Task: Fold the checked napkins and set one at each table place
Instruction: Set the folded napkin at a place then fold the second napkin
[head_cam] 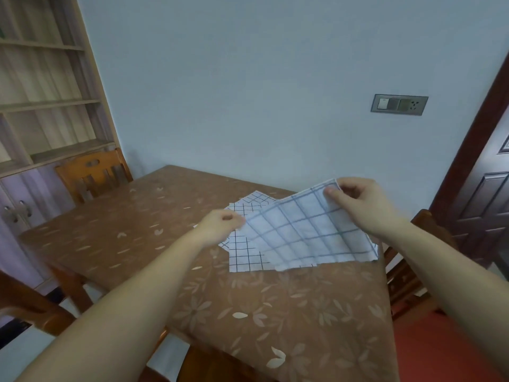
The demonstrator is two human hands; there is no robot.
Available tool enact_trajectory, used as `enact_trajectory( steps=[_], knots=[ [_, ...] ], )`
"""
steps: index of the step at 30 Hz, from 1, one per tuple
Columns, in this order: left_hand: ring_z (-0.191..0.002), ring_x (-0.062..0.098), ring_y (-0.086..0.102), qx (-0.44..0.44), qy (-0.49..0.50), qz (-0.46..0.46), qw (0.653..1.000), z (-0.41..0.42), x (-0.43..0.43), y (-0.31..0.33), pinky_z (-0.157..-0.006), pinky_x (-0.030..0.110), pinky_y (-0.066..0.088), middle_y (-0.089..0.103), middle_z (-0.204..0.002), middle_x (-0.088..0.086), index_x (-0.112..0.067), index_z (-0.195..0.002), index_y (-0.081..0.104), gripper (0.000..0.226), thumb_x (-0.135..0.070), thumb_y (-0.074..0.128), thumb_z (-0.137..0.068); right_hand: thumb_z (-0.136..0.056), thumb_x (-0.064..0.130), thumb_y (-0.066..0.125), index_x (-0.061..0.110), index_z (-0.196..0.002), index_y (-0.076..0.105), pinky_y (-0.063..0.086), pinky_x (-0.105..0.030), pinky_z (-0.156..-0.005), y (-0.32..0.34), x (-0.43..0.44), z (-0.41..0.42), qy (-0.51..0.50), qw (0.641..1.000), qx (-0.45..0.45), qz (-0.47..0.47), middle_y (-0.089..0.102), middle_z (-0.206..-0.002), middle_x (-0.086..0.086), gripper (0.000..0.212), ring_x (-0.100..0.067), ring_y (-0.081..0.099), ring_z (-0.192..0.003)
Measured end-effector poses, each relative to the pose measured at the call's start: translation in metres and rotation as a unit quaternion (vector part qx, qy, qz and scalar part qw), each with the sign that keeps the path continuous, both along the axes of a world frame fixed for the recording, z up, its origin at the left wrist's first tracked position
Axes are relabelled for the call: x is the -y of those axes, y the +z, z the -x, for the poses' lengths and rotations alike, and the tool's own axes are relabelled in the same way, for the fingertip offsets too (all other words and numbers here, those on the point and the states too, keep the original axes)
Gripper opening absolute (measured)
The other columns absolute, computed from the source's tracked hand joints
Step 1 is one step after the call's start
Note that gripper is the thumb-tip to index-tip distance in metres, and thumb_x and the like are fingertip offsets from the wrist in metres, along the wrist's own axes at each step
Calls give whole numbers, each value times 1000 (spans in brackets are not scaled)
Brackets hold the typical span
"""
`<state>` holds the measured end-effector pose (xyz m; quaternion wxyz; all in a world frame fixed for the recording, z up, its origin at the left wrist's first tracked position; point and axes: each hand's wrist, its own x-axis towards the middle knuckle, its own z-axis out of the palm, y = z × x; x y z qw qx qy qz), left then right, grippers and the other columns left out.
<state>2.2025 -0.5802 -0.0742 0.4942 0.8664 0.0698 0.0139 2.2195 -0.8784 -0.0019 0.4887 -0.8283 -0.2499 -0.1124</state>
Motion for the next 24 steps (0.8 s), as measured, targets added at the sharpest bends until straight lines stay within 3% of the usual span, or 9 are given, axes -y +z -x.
enact_trajectory(
  steps=[3,5,7,9,11,14,18,21,24],
  knots=[
    [-107,6,57,-23,-84,-31,996,10,21,8,-66,26,48,59,-121,-16,-36,-117,60,36,-43,72,-83,-88,43,56,13,-80,69,47,-40,-67,8,-8,0,38,993,33,104,63,-78,-19,33,-28,57,-69],
    [-123,-4,48,23,-132,-20,991,14,43,21,-87,24,46,56,-128,-21,-38,-123,56,47,-41,76,-81,-91,37,58,20,-85,73,50,-46,-73,10,-13,2,67,988,28,137,69,-80,-13,24,-32,62,-78],
    [-116,-5,55,76,-176,35,981,14,66,35,-98,24,44,64,-119,-19,-35,-113,64,32,-33,75,-83,-93,31,61,23,-88,76,52,-45,-75,12,-19,4,77,986,33,147,72,-80,-6,18,-30,65,-81],
    [-86,3,64,111,-182,67,975,15,84,48,-81,25,48,69,-92,-13,-25,-91,71,9,-32,72,-86,-93,24,63,23,-87,77,52,-38,-75,16,-22,7,77,991,31,109,75,-81,-1,15,-21,69,-80],
    [-68,12,48,149,-172,53,972,16,92,54,-66,30,35,53,-74,0,-5,-81,67,38,-43,67,-84,-91,20,66,22,-85,78,51,-33,-77,19,-23,9,72,995,15,62,76,-82,3,14,-11,69,-79],
    [-68,12,47,144,-154,86,974,18,95,57,-66,30,33,53,-74,2,-1,-82,68,38,-37,63,-90,-90,23,68,22,-84,78,51,-28,-79,22,-20,12,54,997,-3,47,77,-82,5,12,-6,68,-80],
    [-68,10,59,134,-139,108,975,19,89,57,-66,26,45,66,-79,0,-5,-84,73,29,-27,60,-96,-87,21,71,18,-79,77,48,-13,-64,28,-16,19,30,998,-38,36,76,-74,3,11,0,65,-67],
    [-74,15,60,143,-128,123,974,18,81,57,-71,31,46,67,-83,6,1,-92,70,35,-34,62,-93,-82,23,76,21,-74,78,52,-15,-62,31,-10,20,33,994,-92,50,75,-71,4,9,-4,67,-65],
    [-76,17,56,150,-107,166,969,20,73,56,-72,33,42,60,-82,8,7,-90,65,42,-35,61,-93,-80,23,78,20,-62,76,44,-15,-50,32,-5,23,51,986,-130,91,64,-55,7,19,-5,56,-50]
  ],
)
